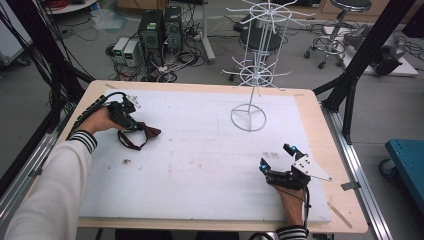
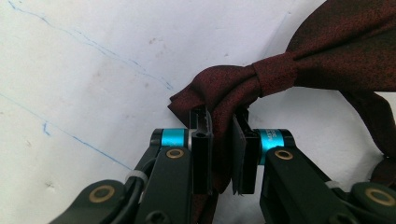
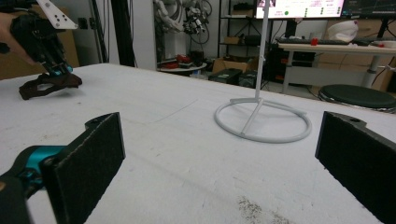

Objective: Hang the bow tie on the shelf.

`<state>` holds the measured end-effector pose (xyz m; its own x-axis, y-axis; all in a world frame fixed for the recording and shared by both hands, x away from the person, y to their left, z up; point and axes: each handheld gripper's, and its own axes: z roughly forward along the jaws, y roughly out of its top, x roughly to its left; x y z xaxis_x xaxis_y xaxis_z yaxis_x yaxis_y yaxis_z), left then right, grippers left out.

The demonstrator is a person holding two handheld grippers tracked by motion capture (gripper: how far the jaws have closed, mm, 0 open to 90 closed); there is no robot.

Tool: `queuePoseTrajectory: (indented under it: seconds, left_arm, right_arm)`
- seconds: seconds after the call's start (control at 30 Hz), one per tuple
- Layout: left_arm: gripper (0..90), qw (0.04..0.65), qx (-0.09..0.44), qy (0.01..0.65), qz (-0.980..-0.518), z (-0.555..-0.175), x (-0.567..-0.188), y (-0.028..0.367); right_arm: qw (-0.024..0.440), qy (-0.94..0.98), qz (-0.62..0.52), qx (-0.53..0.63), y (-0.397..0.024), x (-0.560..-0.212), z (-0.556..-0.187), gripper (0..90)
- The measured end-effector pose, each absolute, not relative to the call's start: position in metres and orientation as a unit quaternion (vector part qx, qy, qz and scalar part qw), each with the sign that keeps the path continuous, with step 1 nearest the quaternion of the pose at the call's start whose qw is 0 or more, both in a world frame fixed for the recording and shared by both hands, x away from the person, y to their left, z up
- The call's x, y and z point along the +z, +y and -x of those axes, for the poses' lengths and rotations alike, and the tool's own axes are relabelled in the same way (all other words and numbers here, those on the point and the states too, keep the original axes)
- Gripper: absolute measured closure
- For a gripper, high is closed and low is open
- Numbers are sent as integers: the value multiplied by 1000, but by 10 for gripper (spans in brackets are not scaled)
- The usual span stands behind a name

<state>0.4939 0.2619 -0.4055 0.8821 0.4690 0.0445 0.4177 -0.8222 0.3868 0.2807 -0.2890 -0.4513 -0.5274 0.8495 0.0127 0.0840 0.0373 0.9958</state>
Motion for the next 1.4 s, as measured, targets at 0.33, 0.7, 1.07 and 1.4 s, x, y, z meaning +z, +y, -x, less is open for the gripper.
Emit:
queuePoseTrajectory:
  seconds: [0.33, 0.7, 1.07, 1.4]
  left_arm:
    - [803, 208, 75, 249, -943, -481, -403, 263]
    - [804, 235, 97, 258, -932, -464, -374, 262]
    - [805, 265, 98, 262, -923, -453, -358, 258]
    - [805, 304, 101, 270, -908, -433, -340, 248]
  right_arm:
    - [326, 645, -361, 589, -289, -451, -281, 7]
    - [322, 645, -359, 593, -290, -451, -281, 7]
    - [310, 649, -360, 594, -290, -450, -283, 7]
    - [271, 658, -358, 604, -293, -438, -288, 7]
